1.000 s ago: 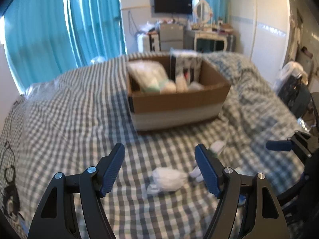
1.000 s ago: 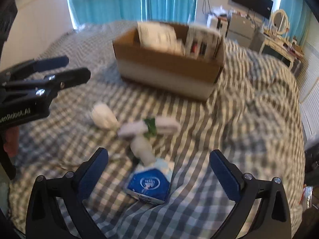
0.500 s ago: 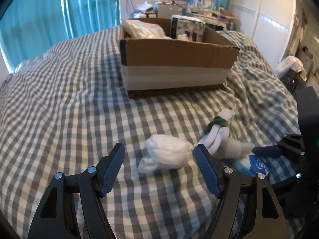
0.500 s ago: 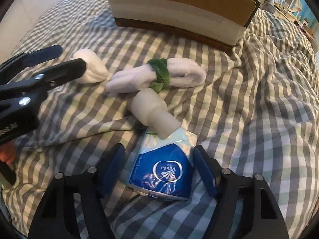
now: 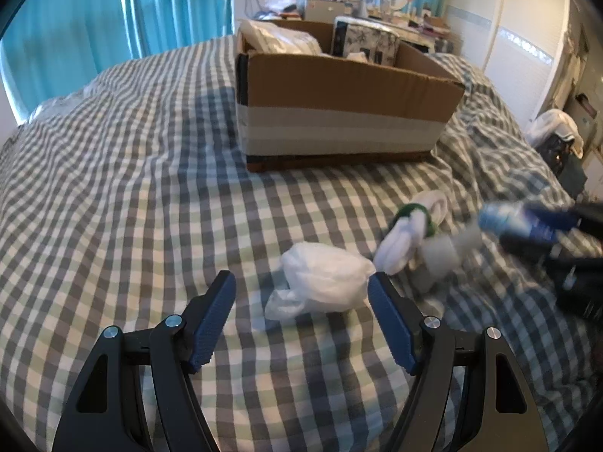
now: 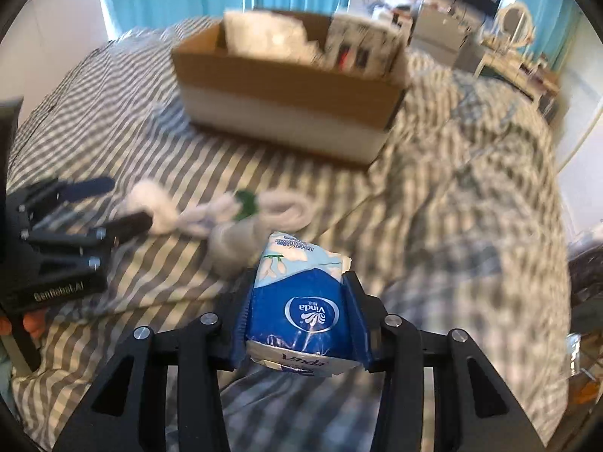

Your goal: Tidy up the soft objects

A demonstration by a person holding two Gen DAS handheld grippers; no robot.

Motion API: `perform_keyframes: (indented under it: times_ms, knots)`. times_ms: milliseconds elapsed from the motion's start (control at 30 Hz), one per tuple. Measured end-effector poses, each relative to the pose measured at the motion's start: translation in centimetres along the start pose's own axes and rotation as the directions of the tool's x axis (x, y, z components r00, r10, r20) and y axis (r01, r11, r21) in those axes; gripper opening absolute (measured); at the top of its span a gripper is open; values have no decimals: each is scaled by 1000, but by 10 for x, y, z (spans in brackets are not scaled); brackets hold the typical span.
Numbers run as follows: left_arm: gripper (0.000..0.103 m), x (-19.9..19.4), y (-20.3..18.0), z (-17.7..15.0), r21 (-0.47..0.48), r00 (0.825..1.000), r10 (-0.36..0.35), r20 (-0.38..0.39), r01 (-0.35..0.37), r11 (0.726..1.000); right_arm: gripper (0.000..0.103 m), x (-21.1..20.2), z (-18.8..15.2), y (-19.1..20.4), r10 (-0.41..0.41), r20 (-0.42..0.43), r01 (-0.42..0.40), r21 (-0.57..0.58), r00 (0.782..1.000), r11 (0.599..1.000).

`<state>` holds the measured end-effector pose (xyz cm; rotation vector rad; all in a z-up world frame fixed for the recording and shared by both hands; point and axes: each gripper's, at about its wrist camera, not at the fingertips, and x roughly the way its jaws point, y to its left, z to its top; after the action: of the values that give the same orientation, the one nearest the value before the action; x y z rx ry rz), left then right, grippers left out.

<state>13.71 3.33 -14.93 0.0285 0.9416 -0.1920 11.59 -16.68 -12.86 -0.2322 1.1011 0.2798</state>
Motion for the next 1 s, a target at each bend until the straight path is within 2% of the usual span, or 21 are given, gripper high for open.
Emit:
perform_keyframes:
  times_ms: [133,267,367,433,600,733,867,1000]
  knots:
    - [72,8,-1,1,1,1000,1,-28,-1,1000,43,-11,11,-14,-44,53,44,3,998,999]
    - [71,19,-1,3,-14,998,-8,-63,8,1000,44,-13,21,-27,-40,92,39,15,995,999]
    - [68,24,-1,4,-20,998,-27,-65,25,999,44,-7,20,-28,-17,91,14,27,996,1000]
    - [50,31,-3,5,-20,995,-48,-87,46,999,44,-1,18,-28,-3,80,1,28,997,1000]
    - [26,32,-8,3,-2,993,-85,-87,85,996,44,1,14,-26,17,83,-19,25,996,1000]
    - [18,24,-7,2,-17,992,-104,-72,103,995,44,-2,13,-28,24,100,-28,40,995,999]
    - [17,2,-4,2,-14,994,-101,-32,101,995,44,-14,12,-34,45,136,-56,80,990,995]
    - [17,-25,-8,6,-11,994,-108,9,108,994,43,-31,13,-30,50,171,-63,66,984,996]
